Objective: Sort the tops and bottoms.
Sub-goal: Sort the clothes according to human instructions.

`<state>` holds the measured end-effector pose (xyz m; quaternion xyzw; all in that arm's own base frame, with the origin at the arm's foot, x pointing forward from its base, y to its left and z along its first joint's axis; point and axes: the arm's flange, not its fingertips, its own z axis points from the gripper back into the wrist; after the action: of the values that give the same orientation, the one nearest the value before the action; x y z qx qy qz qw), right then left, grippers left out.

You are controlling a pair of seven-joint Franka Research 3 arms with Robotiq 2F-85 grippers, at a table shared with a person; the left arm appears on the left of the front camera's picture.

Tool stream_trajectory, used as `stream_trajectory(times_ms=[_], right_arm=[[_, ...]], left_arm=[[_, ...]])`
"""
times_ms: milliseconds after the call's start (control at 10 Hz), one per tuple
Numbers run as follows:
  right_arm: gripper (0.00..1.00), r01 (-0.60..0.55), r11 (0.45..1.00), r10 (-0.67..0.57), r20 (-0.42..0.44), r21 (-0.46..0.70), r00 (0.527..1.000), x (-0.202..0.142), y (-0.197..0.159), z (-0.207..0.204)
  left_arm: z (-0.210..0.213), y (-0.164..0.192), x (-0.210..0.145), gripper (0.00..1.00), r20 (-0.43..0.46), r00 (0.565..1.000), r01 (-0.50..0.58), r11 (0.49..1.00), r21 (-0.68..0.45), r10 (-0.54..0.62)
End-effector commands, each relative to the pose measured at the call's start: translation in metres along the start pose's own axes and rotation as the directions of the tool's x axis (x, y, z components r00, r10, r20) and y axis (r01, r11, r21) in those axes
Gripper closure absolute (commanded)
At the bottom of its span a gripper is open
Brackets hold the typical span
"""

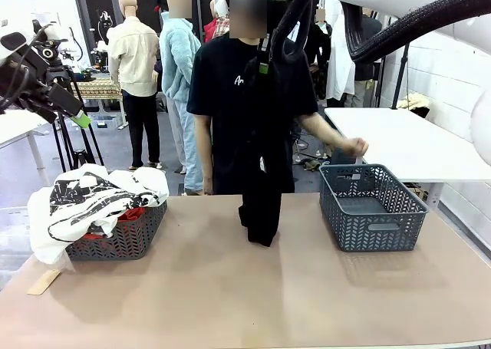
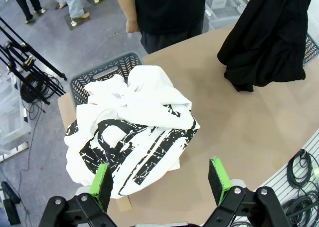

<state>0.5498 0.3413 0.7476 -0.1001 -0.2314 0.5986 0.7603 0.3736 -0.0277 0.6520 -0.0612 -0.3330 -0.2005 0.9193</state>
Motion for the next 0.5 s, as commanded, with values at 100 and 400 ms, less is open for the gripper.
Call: stream_trajectory(times_ms=[100, 400], right_arm=[[1.0, 0.019, 1.0, -0.019, 0.016, -0.011, 1.0, -0.0005, 0.002, 0.0011], [1.0, 0.019, 1.0, -0.019, 0.016, -0.011, 1.0, -0.0005, 0.002, 0.0011]], left_arm=[[-0.0001, 0.0004, -0.0006, 0.0, 0.008, 1.0, -0.003, 1.0, 0.013, 0.003], [-0.0001, 0.0004, -0.0006, 0.0, 0.008, 1.0, -0.003, 1.0, 0.013, 0.003]])
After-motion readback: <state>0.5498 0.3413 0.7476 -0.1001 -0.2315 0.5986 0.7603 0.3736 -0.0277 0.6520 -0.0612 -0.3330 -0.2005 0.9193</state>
